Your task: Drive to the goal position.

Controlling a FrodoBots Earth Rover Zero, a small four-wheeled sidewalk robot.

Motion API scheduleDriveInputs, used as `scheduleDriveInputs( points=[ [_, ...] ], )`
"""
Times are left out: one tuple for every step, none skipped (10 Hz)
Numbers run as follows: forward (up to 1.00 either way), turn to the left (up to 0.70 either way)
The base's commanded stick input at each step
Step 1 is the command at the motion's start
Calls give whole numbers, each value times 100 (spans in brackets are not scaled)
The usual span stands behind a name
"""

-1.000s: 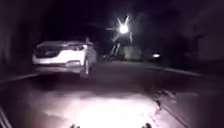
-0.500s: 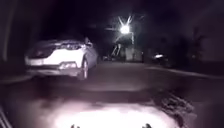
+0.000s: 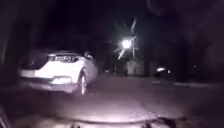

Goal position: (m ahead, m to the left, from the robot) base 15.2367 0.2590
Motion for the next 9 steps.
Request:
scheduleDriveInputs(
  points=[
    [85, -2],
    [85, 0],
    [85, 0],
    [85, 0],
    [85, 0],
    [85, -7],
    [85, -34],
    [85, -29],
    [85, -15]
  ],
)
